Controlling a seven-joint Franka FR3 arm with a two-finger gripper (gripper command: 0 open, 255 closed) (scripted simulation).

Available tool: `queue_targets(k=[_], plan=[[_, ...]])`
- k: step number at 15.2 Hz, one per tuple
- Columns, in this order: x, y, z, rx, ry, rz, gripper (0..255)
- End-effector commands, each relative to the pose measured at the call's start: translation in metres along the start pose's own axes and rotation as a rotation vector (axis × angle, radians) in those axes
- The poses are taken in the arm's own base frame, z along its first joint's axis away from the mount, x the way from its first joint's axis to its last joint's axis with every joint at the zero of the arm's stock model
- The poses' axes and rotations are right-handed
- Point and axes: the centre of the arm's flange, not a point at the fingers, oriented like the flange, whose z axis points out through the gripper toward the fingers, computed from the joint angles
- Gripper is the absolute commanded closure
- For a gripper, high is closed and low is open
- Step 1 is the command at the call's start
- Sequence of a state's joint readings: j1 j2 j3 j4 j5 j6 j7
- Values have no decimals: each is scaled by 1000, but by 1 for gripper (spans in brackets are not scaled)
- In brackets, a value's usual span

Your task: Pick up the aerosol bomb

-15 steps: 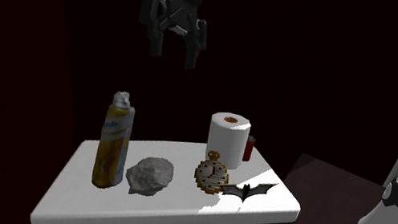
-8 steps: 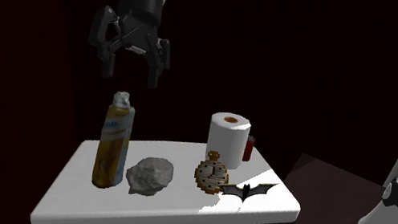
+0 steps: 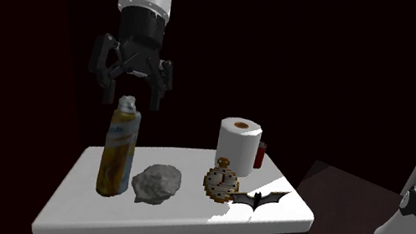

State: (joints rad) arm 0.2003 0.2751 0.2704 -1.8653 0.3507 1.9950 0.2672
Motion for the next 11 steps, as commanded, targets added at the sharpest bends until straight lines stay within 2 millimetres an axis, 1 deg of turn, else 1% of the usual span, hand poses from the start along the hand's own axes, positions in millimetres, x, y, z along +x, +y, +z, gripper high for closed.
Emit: queue_targets(k=[1, 10, 11], plan=[[0, 0, 2, 0, 1, 0, 255], [0, 0, 1, 0, 1, 0, 255], [-1, -1, -3, 0, 1, 0, 255]])
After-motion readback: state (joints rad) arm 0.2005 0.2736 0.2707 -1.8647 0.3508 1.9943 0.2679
